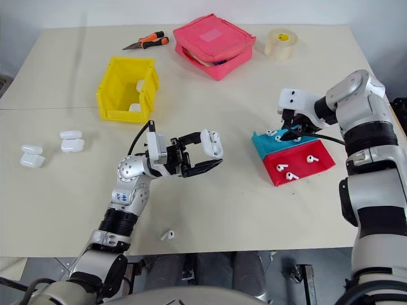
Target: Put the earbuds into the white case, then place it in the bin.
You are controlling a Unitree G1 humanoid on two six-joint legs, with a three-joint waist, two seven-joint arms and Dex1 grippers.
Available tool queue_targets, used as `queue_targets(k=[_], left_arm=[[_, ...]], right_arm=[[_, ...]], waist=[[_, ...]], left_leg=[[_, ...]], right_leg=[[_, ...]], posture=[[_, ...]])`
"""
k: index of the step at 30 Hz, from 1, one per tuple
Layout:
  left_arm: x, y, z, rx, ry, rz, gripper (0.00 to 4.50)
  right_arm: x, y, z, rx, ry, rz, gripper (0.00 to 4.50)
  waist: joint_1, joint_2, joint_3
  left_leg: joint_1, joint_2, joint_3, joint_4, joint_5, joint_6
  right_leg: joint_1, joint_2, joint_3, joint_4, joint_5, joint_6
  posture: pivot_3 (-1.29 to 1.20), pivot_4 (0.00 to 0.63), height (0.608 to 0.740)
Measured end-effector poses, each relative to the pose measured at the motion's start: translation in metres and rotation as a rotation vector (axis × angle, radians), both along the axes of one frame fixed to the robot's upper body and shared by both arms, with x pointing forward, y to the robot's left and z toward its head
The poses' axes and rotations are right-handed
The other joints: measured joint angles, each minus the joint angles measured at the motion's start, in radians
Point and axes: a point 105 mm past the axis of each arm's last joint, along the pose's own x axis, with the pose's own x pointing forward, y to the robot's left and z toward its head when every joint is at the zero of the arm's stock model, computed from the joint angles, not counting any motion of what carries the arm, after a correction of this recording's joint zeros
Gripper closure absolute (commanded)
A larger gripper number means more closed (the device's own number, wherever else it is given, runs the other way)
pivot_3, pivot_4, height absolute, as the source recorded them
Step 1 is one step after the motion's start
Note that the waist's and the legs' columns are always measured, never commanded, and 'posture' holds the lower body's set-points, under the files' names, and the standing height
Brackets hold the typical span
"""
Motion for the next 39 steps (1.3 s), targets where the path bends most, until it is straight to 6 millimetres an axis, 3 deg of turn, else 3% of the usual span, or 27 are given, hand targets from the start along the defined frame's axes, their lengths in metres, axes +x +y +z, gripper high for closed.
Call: queue_targets(k=[28, 31, 33, 39], left_arm=[[0.0, 0.0, 0.0, -0.001, -0.002, 0.003, 1.74], [0.0, 0.0, 0.0, -0.001, -0.002, 0.005, 1.74], [0.0, 0.0, 0.0, -0.001, -0.002, 0.006, 1.74], [0.0, 0.001, 0.001, -0.002, -0.002, 0.007, 1.74]], right_arm=[[0.001, 0.01, -0.015, 0.05, 0.023, -0.041, 2.65], [0.001, 0.009, -0.015, 0.047, 0.024, -0.041, 3.23], [0.001, 0.009, -0.016, 0.046, 0.025, -0.039, 3.96], [0.001, 0.01, -0.016, 0.042, 0.022, -0.026, 4.07]], waist=[[0.0, 0.0, 0.0], [0.0, 0.0, 0.0], [0.0, 0.0, 0.0], [-0.001, 0.0, 0.0]], left_leg=[[0.0, 0.0, 0.0, 0.0, 0.0, 0.0], [0.0, 0.0, 0.0, 0.0, 0.0, 0.0], [0.0, 0.0, 0.0, 0.0, 0.0, 0.0], [0.0, 0.0, 0.0, 0.0, 0.0, 0.0]], right_leg=[[0.0, 0.0, 0.0, 0.0, 0.0, 0.0], [0.0, 0.0, 0.0, 0.0, 0.0, 0.0], [0.0, 0.0, 0.0, 0.0, 0.0, 0.0], [0.0, 0.0, 0.0, 0.0, 0.0, 0.0]], posture=[[0.0, 0.15, 0.74], [0.0, 0.15, 0.74], [0.0, 0.15, 0.74], [0.0, 0.15, 0.74]])
